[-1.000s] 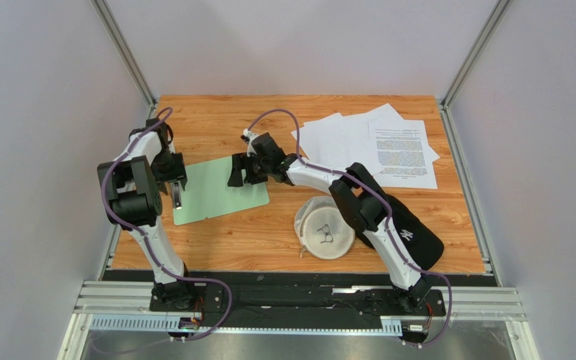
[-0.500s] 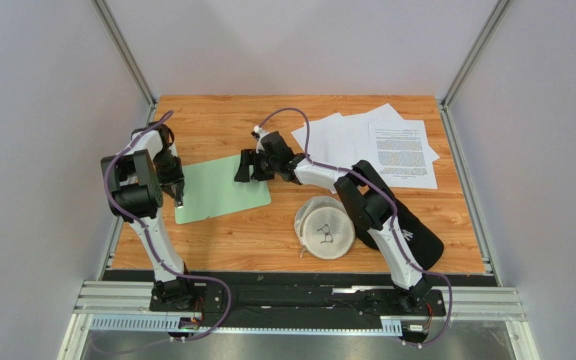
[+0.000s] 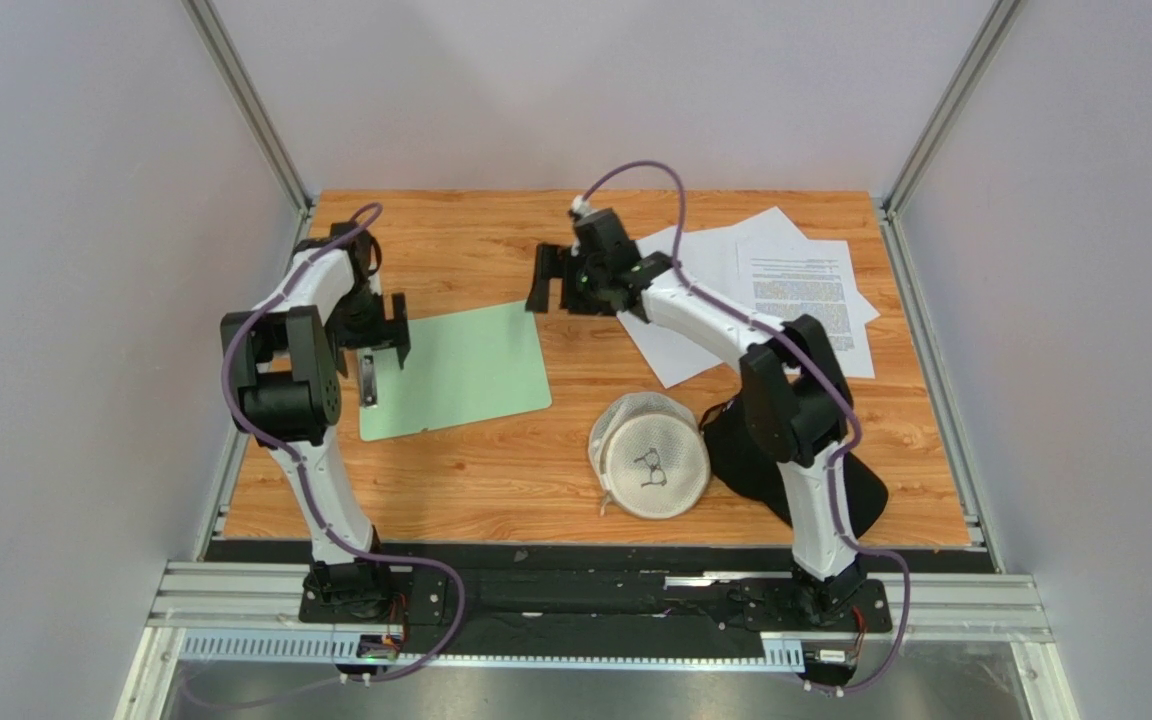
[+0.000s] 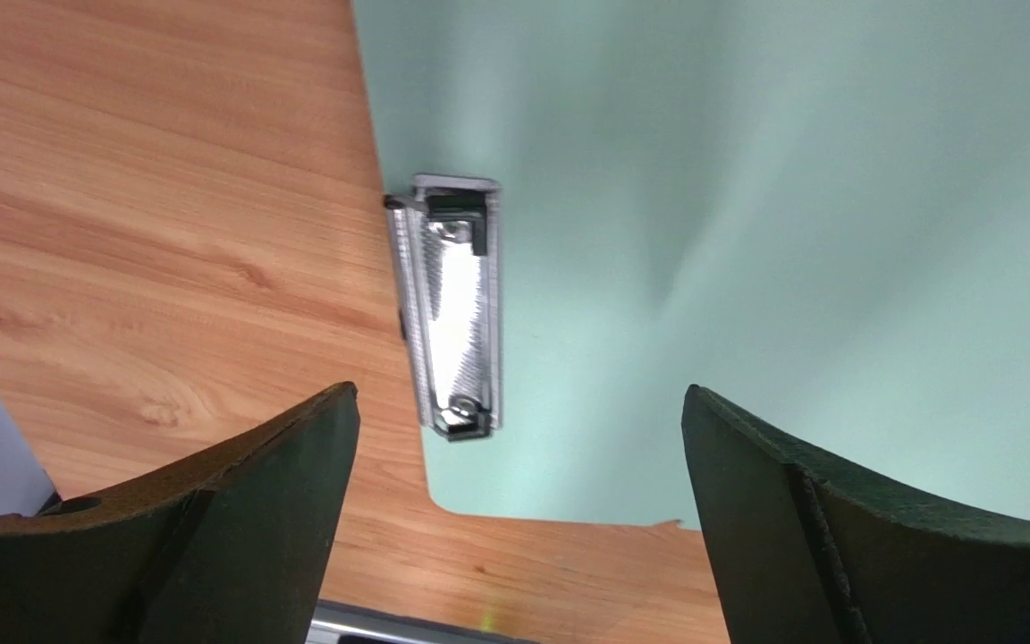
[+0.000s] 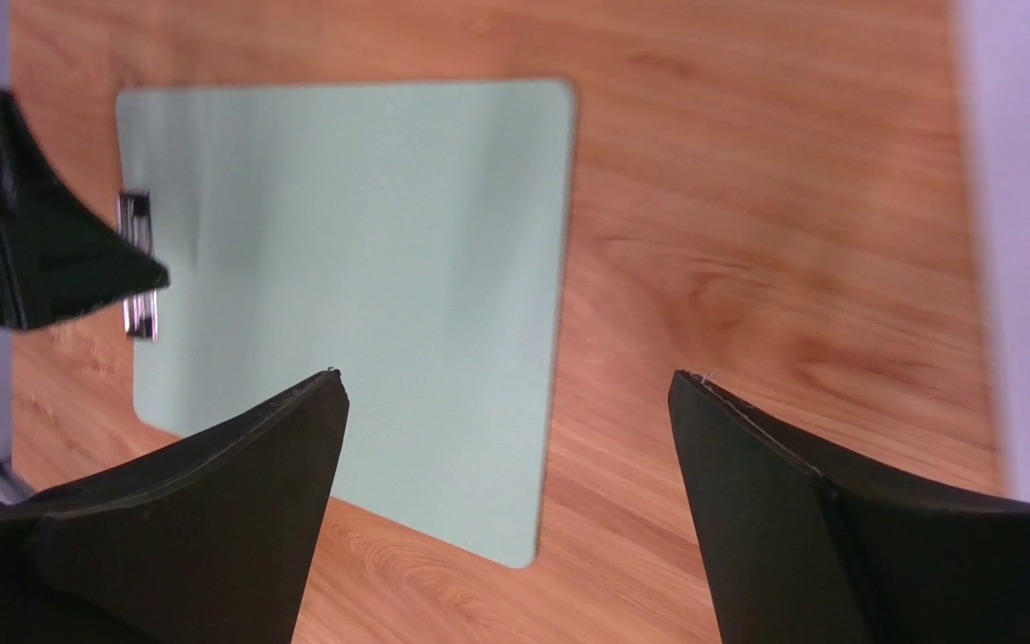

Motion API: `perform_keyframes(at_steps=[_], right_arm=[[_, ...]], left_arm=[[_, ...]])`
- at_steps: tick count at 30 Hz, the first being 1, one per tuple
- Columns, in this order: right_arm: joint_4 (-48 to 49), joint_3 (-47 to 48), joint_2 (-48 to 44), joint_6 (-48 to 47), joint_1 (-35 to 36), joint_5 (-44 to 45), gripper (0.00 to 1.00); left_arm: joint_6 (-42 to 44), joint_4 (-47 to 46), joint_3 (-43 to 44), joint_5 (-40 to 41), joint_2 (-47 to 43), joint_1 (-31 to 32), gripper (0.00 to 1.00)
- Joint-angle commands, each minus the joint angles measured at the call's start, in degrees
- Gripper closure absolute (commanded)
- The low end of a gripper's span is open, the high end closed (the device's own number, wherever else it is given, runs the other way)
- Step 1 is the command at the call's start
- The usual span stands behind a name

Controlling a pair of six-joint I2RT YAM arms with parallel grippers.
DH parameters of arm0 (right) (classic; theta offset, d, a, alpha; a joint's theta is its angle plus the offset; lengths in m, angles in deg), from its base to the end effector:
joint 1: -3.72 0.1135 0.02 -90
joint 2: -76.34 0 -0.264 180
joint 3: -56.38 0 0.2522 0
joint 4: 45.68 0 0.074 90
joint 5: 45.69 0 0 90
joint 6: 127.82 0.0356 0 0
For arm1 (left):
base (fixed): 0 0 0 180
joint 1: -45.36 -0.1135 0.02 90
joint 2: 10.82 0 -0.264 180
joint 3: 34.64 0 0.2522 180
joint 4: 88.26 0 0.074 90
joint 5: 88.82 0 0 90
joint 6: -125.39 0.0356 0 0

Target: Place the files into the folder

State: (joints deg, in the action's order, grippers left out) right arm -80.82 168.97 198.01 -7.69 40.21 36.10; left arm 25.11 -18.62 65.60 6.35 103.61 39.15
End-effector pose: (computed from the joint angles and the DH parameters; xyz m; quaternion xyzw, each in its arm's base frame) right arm 0.3876 0.2931 0.2222 -0.0788 0.9159 0.2682 0.2880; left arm 0.3828 0.0449 0.1832 -0.1455 0.9869 0.0431 0.0553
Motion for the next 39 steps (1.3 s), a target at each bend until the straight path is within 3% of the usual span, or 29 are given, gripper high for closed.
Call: perform_keyframes(at_steps=[1,3,6,8,13,15,19,23,29,39], right_arm=[[-12.3,2.7,-6.5,1.1,-9.7,11.9,0.05],[-16.8,1.0,-7.3,3.5,-12.5,13.6,0.06],[-16.4,-5.4,-10.5,8.6,-18.2,11.0,0.10],[-14.1,-9.3,-13.5,10.4,-20.8,10.1,0.14],[-15.0,-13.2,-15.4,10.5,-25.0,11.6,0.14],[-15.0,-14.3,-15.4,10.7,-26.5,10.5,0.13],[-14.6,-17.3,-15.7,10.4,-27.6,9.7,0.10],[-13.7,-21.0,-16.9,11.2,-27.6,9.9,0.07],[-9.6,-26.9,-18.5,12.8,-27.5,5.4,0.08],[3.9,-34.5,-17.7,17.0,-26.8,-2.4,0.10]], left_arm=[[-4.9,-1.1,7.0,1.8,-7.4,6.0,0.01],[-7.6,-6.3,8.0,-4.8,-7.1,10.9,0.05],[-11.8,-13.2,13.3,-14.8,-2.3,17.6,0.19],[-13.9,-15.3,22.6,-18.0,5.5,22.5,0.25],[-18.6,-18.4,48.9,-23.1,25.3,30.1,0.31],[-22.9,-23.2,52.6,-25.6,29.0,32.5,0.34],[-32.1,-32.8,51.7,-27.3,34.7,34.2,0.42],[-39.4,-32.3,52.5,-27.1,37.8,34.7,0.54],[-41.1,-24.9,48.9,-20.8,35.8,34.9,0.63],[-43.2,-23.4,47.3,-22.2,35.1,35.0,0.66]])
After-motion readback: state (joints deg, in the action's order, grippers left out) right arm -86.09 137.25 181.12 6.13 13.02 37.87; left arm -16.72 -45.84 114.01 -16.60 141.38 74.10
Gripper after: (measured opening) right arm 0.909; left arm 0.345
